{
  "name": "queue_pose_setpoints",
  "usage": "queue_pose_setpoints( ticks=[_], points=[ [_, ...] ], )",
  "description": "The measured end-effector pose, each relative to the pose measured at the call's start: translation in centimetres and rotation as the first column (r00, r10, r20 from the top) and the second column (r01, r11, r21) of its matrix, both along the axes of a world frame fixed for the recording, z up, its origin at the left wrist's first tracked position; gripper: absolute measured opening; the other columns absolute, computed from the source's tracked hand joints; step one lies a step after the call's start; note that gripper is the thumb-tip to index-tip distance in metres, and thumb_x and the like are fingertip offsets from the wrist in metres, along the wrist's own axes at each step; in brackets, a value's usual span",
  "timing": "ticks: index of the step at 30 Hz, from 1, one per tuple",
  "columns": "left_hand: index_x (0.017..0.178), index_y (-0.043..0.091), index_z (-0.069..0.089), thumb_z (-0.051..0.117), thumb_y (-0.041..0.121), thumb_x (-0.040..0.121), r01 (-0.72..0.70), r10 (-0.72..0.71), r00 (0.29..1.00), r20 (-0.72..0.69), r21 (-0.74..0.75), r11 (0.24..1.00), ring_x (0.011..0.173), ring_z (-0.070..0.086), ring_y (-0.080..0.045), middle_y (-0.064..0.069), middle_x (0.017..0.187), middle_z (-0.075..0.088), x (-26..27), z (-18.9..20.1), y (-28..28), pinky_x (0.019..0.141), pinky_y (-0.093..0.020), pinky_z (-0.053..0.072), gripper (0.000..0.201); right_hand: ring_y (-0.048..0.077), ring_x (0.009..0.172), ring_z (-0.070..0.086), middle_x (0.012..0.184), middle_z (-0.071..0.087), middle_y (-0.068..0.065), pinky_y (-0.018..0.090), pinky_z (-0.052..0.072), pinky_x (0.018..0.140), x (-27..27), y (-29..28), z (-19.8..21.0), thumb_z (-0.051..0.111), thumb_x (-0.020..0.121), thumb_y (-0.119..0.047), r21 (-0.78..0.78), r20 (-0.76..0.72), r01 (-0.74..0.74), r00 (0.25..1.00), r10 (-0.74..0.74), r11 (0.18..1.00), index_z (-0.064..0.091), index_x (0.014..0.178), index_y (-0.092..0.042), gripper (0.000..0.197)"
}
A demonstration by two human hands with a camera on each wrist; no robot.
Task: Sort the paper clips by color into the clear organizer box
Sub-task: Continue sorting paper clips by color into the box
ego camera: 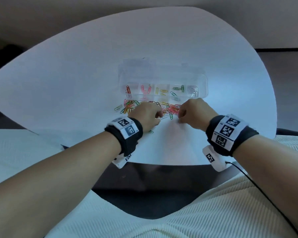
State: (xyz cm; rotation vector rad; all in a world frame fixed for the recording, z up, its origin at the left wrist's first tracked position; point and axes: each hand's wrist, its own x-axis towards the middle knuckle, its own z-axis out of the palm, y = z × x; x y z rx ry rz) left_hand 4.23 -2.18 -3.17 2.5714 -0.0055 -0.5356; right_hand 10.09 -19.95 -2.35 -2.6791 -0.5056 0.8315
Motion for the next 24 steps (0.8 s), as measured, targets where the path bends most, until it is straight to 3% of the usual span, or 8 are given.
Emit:
queue_pose_setpoints(
  ticks=[4, 8, 11, 15, 18, 24],
  points=[
    [0.100, 0.011, 0.063, 0.062, 0.005, 0.083, 0.029, -0.018, 0.995, 0.099, -0.110, 0.994, 0.084, 0.053, -0.017, -0.001, 0.095, 0.062, -0.2, -0.9, -1.5, 0.073, -0.026, 0.041, 0.019, 0.024, 0.073, 0.060, 0.081, 0.068, 0.007, 0.025, 0.039, 0.060, -0.6, -0.1, -1.7, 0.072, 0.077, -0.014, 0.017, 0.045, 0.009, 0.999, -0.010, 1.000, 0.064, 0.073, -0.016, 0.009],
    [0.101, 0.014, 0.055, 0.059, 0.003, 0.083, -0.003, 0.009, 0.994, 0.108, -0.052, 0.999, 0.081, 0.052, -0.020, -0.002, 0.094, 0.060, 0.2, -2.0, -2.6, 0.068, -0.028, 0.040, 0.022, 0.026, 0.070, 0.060, 0.079, 0.066, 0.007, 0.026, 0.042, 0.058, -0.4, -0.4, -2.3, 0.070, 0.076, -0.013, 0.032, 0.072, 0.052, 0.996, -0.055, 0.998, 0.058, 0.068, -0.021, 0.017],
    [0.102, 0.011, 0.051, 0.053, -0.004, 0.082, 0.040, -0.043, 0.992, 0.122, 0.023, 0.999, 0.083, 0.052, -0.026, -0.008, 0.092, 0.059, 0.2, -2.4, -2.9, 0.067, -0.035, 0.042, 0.025, 0.026, 0.072, 0.061, 0.082, 0.066, 0.004, 0.028, 0.049, 0.061, -0.3, -0.5, -2.4, 0.069, 0.075, -0.019, -0.015, 0.094, 0.054, 0.994, -0.052, 0.998, 0.056, 0.072, -0.025, 0.014],
    [0.102, 0.011, 0.047, 0.049, -0.005, 0.083, 0.071, -0.084, 0.987, 0.138, 0.095, 0.993, 0.078, 0.051, -0.028, -0.011, 0.086, 0.059, 0.1, -2.5, -3.2, 0.064, -0.042, 0.047, 0.025, 0.028, 0.074, 0.060, 0.087, 0.062, 0.004, 0.027, 0.044, 0.060, -0.4, -0.5, -2.3, 0.069, 0.074, -0.026, -0.083, 0.096, 0.021, 0.995, -0.013, 0.996, 0.057, 0.086, -0.023, 0.018],
    [0.104, 0.011, 0.046, 0.049, -0.003, 0.084, 0.083, -0.097, 0.986, 0.133, 0.107, 0.991, 0.078, 0.048, -0.026, -0.010, 0.087, 0.059, -0.1, -2.5, -3.3, 0.064, -0.040, 0.044, 0.025, 0.029, 0.076, 0.059, 0.089, 0.059, 0.004, 0.028, 0.044, 0.061, -0.6, -0.6, -2.2, 0.068, 0.073, -0.028, -0.132, 0.097, -0.010, 0.995, 0.023, 0.991, 0.056, 0.098, -0.021, 0.029],
    [0.105, 0.015, 0.050, 0.053, 0.003, 0.083, 0.023, -0.026, 0.993, 0.116, 0.034, 0.999, 0.080, 0.054, -0.026, -0.002, 0.086, 0.059, -0.7, -2.2, -2.7, 0.069, -0.040, 0.049, 0.025, 0.028, 0.078, 0.060, 0.090, 0.061, 0.002, 0.028, 0.044, 0.061, -0.7, -0.7, -2.4, 0.067, 0.073, -0.029, -0.115, 0.084, -0.021, 0.996, 0.031, 0.993, 0.054, 0.097, -0.022, 0.028]
  ],
)
